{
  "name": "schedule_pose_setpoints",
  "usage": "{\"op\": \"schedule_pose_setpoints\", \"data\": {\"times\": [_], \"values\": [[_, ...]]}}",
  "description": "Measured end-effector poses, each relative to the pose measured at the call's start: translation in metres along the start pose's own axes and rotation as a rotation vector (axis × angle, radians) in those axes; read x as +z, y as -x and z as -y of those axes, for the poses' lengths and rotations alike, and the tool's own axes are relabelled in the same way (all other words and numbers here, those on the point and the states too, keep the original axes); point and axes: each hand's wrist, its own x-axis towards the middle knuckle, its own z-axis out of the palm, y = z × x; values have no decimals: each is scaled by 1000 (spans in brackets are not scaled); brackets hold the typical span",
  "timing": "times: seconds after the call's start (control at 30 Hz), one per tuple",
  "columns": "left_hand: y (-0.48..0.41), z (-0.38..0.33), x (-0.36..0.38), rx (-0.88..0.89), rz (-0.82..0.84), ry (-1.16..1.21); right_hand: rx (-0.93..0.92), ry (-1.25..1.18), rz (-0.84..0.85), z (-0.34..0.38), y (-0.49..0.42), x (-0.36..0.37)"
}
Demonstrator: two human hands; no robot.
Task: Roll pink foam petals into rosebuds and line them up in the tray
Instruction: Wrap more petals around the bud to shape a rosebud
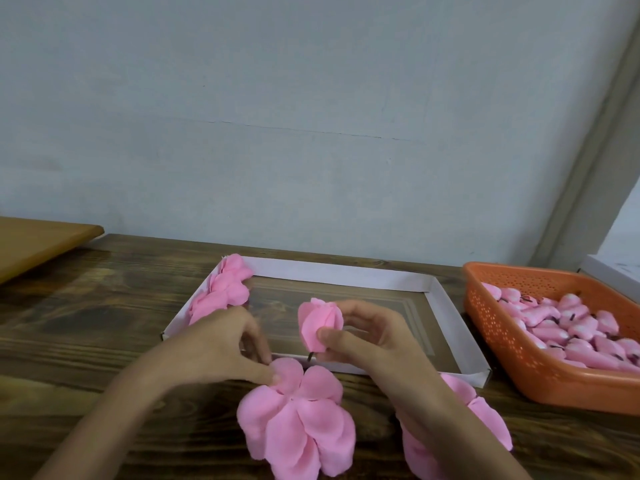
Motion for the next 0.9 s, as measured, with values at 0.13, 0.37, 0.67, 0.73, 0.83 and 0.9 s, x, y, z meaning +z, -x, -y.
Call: {"op": "schedule_pose_setpoints", "data": {"times": [0.13, 0.37, 0.67, 0.73, 0.83, 0.9], "values": [[-1, 0, -2, 52, -7, 98, 9, -28, -4, -1, 0, 1], [-3, -12, 6, 64, -153, 650, -31, -66, -17, -2, -1, -2], [-14, -26, 32, 23, -317, 995, -134, -59, -61, 1, -1, -6], [-16, -24, 35, 25, -343, 1010, -143, -63, -53, 0, -1, -5], [-16, -26, 37, 15, -379, 971, -163, -72, -41, -1, -2, -4], [-14, -29, 37, 11, -411, 927, -176, -76, -27, -1, -2, -3]]}}
